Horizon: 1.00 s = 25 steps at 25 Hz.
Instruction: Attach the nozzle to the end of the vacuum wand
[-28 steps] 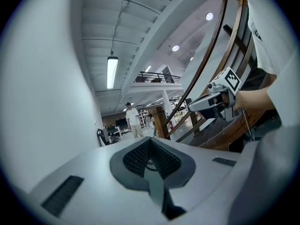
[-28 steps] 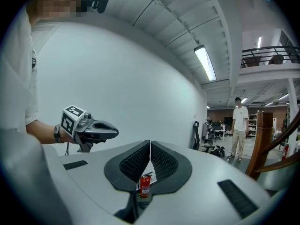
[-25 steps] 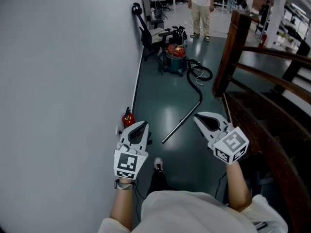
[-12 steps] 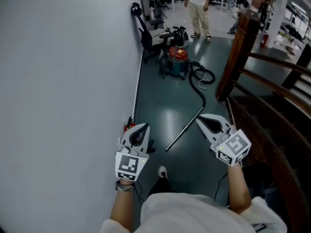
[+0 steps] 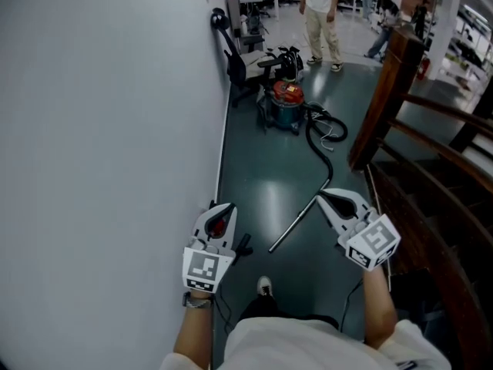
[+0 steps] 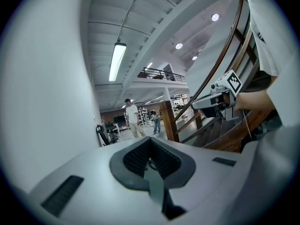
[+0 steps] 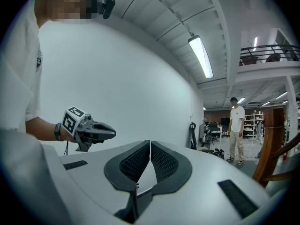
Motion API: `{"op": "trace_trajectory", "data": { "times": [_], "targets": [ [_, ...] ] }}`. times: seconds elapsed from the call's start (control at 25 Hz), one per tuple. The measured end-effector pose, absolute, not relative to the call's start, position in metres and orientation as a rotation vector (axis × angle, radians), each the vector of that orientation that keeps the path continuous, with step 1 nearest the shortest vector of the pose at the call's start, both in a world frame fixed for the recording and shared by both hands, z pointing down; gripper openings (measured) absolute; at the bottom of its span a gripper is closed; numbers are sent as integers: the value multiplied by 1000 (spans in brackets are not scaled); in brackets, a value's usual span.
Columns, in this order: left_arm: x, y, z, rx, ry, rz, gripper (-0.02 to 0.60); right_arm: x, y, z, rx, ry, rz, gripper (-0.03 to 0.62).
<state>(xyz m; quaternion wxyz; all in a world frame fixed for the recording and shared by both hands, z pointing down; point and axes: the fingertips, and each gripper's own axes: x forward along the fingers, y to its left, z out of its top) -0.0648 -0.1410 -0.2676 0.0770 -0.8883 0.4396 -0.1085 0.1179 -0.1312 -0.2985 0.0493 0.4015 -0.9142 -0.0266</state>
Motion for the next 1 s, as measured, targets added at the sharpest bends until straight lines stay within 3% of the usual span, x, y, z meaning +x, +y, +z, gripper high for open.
{"op": "trace_trajectory", "data": {
  "times": [1.0],
  "targets": [
    [-49, -144, -147, -2632, 1458, -370, -3, 137, -148, -175, 1109, -2804, -20, 31]
  ]
}}
